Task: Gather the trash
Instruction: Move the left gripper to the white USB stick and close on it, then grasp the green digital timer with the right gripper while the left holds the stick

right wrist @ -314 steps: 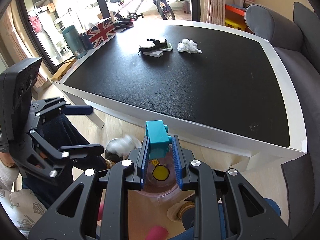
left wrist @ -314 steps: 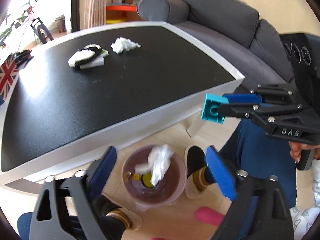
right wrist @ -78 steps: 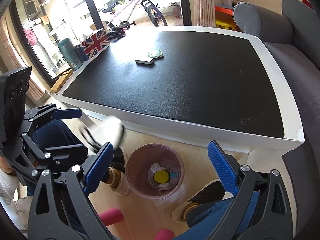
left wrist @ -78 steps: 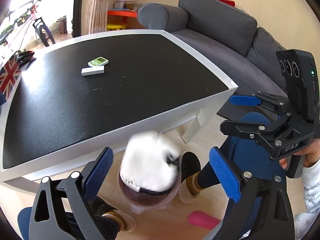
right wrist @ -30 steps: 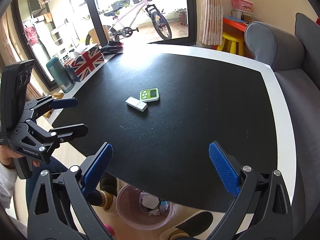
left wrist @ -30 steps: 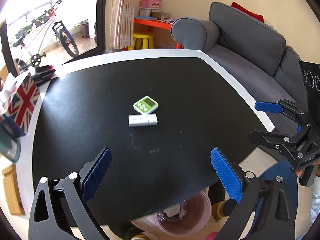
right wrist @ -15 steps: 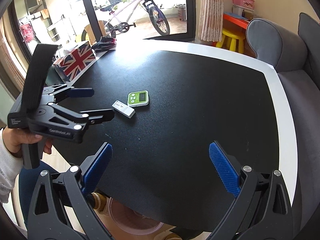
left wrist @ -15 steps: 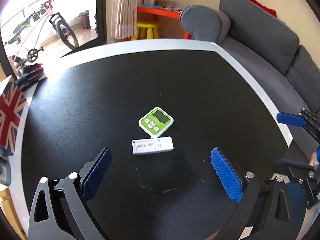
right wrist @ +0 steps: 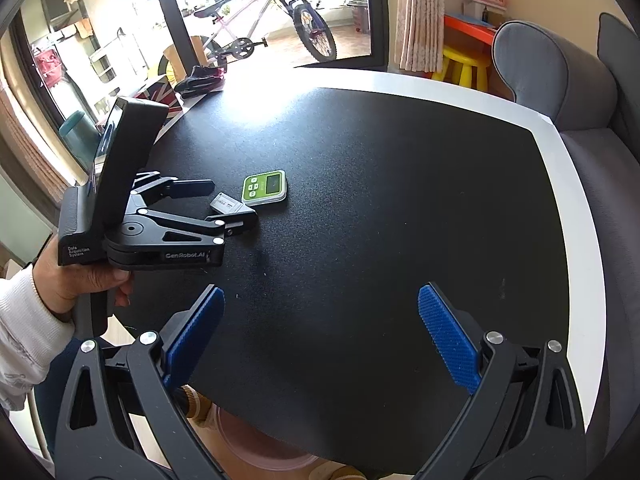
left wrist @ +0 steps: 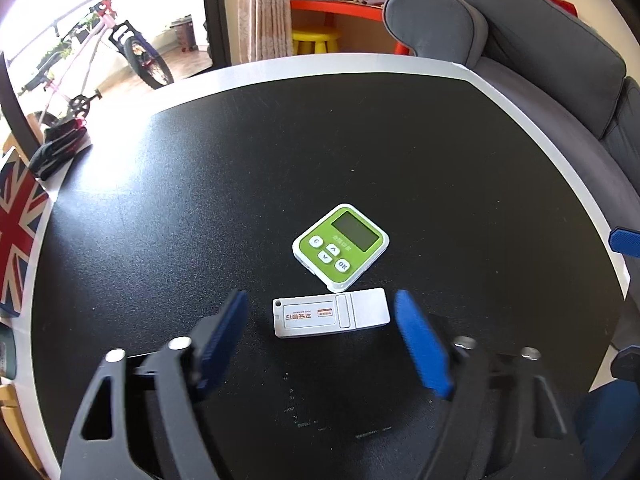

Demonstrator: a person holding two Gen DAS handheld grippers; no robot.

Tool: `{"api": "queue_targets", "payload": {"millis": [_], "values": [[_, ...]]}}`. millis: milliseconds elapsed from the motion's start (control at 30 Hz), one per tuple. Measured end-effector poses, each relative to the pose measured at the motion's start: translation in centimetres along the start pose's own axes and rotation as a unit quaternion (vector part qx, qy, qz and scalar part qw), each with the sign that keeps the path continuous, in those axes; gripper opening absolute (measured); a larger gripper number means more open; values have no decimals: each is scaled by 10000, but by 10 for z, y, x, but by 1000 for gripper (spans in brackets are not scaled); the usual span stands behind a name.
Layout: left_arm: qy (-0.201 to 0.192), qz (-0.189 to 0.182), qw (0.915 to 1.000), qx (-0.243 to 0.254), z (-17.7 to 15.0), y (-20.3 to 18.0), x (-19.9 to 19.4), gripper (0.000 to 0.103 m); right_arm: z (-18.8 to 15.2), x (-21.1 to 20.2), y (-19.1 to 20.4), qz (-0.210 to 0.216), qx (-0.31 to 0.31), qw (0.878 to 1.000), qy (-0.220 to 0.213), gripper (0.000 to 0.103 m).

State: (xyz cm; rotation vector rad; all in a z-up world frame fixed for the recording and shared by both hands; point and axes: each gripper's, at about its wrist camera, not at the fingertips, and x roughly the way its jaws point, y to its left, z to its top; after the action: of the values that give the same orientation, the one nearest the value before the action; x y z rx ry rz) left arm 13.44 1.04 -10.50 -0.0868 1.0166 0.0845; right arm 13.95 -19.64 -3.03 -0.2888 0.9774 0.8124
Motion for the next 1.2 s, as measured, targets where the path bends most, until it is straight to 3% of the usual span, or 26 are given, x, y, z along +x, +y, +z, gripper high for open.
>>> {"api": "queue_targets", "payload": {"millis": [33,333,633,1200], "values": [[0,10,10000,12,1,0,1,58,0,0,0,3,-2,10000,0,96],[-64,-19,10000,48,-2,0,-6,58,2,1,2,9,-24,10000,-9,96],[-225,14,9997,1,-3,20,-37,58,23,15,14,77,-145,9999,18,96],[-331,41,9991,-260,-25,68,-65,58,84,87,49,-68,-492,9978,431,96]]}}
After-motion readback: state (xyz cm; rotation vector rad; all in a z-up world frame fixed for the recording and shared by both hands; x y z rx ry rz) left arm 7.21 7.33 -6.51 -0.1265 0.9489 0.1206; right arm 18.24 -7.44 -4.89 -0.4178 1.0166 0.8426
